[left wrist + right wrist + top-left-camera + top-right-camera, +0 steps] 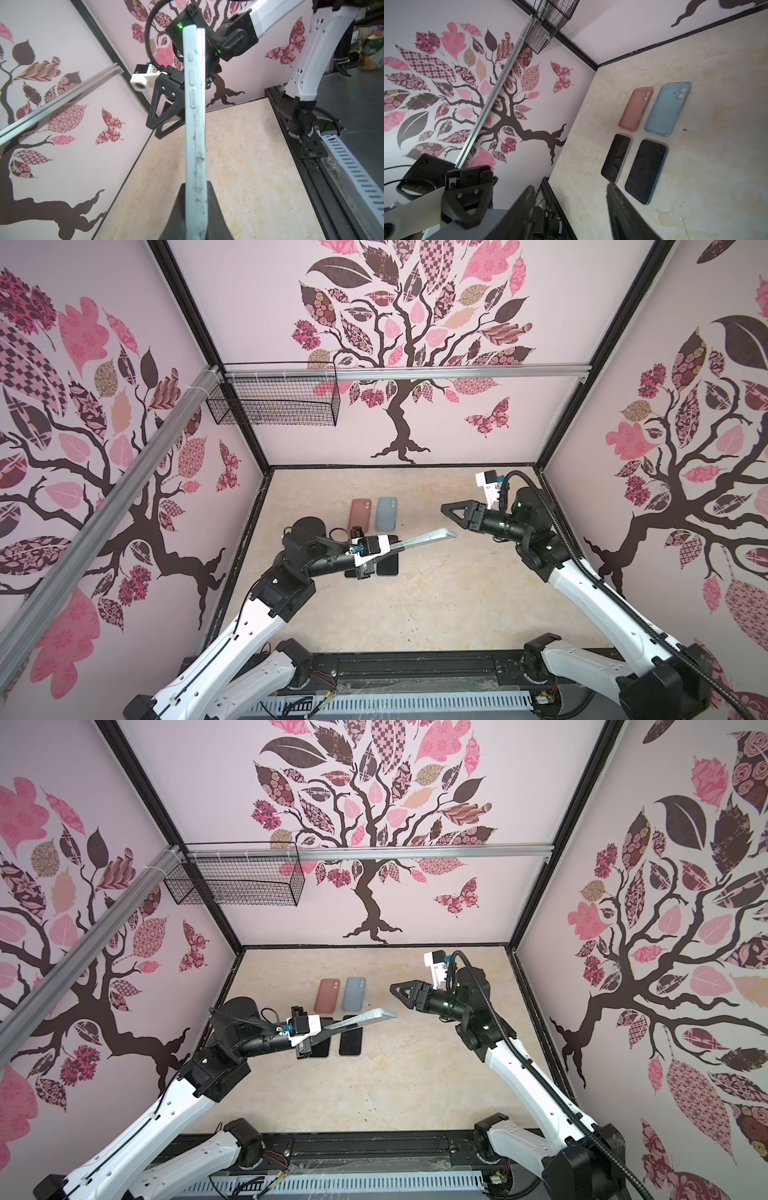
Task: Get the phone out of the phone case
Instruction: 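Hold the phone raised with the left gripper while the right repositions, then tilt the phone upright with the left gripper while the right approaches, then grasp the phone's opposite case edge with the right gripper while the left holds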
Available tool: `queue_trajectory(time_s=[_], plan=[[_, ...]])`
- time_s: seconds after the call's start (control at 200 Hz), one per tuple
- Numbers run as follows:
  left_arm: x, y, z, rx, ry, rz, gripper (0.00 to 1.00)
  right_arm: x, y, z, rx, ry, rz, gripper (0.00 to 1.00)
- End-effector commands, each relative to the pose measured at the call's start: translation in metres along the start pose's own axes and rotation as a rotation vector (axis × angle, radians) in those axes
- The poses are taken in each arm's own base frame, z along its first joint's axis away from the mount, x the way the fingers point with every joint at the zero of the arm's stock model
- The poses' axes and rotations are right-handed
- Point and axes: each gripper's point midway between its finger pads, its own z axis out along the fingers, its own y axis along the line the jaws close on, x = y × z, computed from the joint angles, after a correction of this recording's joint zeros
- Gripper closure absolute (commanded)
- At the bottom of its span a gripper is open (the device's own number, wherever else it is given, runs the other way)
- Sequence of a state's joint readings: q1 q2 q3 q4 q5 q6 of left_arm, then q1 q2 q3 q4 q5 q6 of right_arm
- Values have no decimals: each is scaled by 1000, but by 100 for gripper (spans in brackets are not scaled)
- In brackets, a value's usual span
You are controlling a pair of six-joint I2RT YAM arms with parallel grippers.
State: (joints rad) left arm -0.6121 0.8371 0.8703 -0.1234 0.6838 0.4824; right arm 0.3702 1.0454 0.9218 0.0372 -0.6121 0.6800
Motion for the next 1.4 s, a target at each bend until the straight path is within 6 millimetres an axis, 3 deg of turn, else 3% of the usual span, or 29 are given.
queue_trajectory(time_s=[0.0, 0.1, 0.25, 0.51, 0.765, 1.065, 1.246, 1.396], plan=[[-9, 16, -1, -93, -66, -114, 100, -15, 6, -23, 72, -113, -165, 17], [-10, 29, -1, -151, -76, -258, 100, -18, 5, -37, 110, -176, -223, 1], [-11, 41, 6, -170, -111, -489, 100, -22, 8, -57, 133, -272, -324, 0], [-14, 55, 19, -173, -149, -786, 100, 5, 51, -57, -96, -152, -520, 0], [-48, 48, 22, -21, -328, -785, 100, 27, 78, -48, -374, -57, -446, 5], [-61, 35, 24, 66, -363, -765, 100, 47, 101, -35, -509, -22, -446, 7], [-69, 22, 29, 136, -359, -742, 100, 33, 121, -38, -590, -92, -434, 10], [-71, 17, 33, 167, -354, -743, 100, 30, 135, -38, -655, -60, -442, 20]])
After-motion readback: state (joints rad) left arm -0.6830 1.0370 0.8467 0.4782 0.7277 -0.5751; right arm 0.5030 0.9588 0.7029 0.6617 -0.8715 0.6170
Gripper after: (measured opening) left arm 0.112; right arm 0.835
